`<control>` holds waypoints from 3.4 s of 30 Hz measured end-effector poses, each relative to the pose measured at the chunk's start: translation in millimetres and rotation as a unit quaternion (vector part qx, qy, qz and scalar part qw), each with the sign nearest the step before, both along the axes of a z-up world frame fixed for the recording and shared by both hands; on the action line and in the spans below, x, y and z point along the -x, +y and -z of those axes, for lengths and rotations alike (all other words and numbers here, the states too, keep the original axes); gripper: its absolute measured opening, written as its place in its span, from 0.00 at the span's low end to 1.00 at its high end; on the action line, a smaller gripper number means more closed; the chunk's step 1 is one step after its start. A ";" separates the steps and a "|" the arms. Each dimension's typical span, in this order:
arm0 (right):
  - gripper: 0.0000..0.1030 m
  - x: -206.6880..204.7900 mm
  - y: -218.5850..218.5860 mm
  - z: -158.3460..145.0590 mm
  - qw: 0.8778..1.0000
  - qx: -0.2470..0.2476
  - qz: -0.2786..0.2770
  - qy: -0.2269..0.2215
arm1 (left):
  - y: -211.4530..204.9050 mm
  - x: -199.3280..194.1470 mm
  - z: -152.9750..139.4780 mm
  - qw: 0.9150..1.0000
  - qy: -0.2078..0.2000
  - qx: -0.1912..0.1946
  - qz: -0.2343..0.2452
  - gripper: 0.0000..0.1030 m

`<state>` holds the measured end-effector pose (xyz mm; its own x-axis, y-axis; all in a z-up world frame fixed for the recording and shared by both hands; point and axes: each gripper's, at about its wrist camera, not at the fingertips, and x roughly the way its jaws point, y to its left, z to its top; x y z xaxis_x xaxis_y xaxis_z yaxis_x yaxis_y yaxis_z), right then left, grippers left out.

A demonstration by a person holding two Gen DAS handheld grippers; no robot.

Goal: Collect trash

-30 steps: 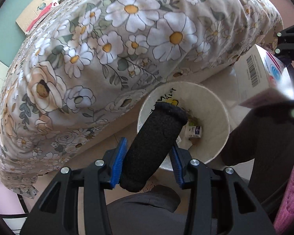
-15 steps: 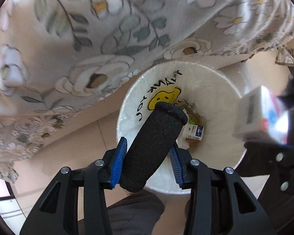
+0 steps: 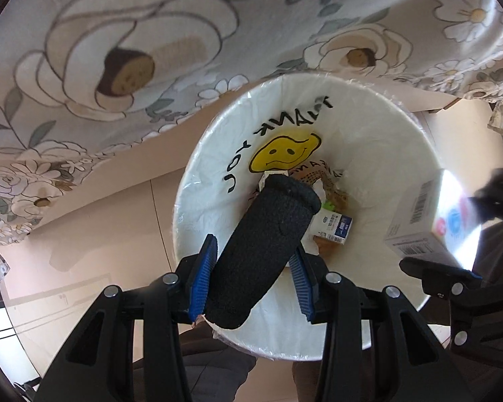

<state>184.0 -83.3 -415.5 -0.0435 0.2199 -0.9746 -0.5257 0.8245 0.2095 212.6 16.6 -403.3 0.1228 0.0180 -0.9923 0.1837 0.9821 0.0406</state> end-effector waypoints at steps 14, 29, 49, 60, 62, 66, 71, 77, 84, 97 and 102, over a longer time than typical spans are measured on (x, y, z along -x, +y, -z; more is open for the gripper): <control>0.62 -11.1 7.3 49.4 0.999 0.043 0.009 0.026 | -9.8 -7.8 27.1 1.000 0.029 -0.007 0.003 0.67; 0.62 -8.7 2.4 16.0 0.999 0.032 0.019 0.018 | -3.5 1.3 -4.2 1.000 0.019 -0.023 -0.007 0.67; 0.80 74.4 -23.0 -230.2 0.983 0.000 0.029 -0.179 | 0.3 80.3 -245.9 0.986 -0.163 0.011 0.008 0.88; 0.87 140.3 -38.4 -318.3 0.943 0.004 0.083 -0.322 | 10.4 142.0 -321.6 0.965 -0.261 -0.010 -0.018 0.90; 0.87 152.9 -40.6 -324.7 0.937 -0.007 0.095 -0.336 | 6.3 151.8 -332.5 0.961 -0.277 -0.016 -0.011 0.90; 0.87 172.1 -40.7 -341.7 0.922 -0.011 0.106 -0.371 | -0.2 169.4 -346.1 0.952 -0.305 -0.025 0.005 0.90; 0.87 183.3 -41.3 -355.1 0.917 -0.011 0.111 -0.382 | -6.1 184.1 -359.3 0.946 -0.323 -0.030 0.016 0.90; 0.87 187.8 -41.2 -361.8 0.917 -0.018 0.114 -0.382 | -7.7 191.9 -373.1 0.940 -0.340 -0.030 0.016 0.90; 0.87 191.7 -37.9 -366.1 0.916 -0.019 0.108 -0.387 | -5.6 193.6 -377.9 0.939 -0.343 -0.030 0.012 0.90; 0.87 191.0 -36.5 -365.6 0.917 -0.018 0.105 -0.383 | -4.8 193.2 -376.6 0.941 -0.336 -0.025 0.014 0.90; 0.87 190.9 -36.4 -365.6 0.918 -0.018 0.105 -0.383 | -4.7 192.9 -376.8 0.941 -0.336 -0.025 0.014 0.90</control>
<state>-6.9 -119.7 -49.9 0.6984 0.1769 -0.6935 -0.3602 0.9242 -0.1269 19.6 11.8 -26.5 0.7238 0.0505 -0.6881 0.1255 0.9710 0.2033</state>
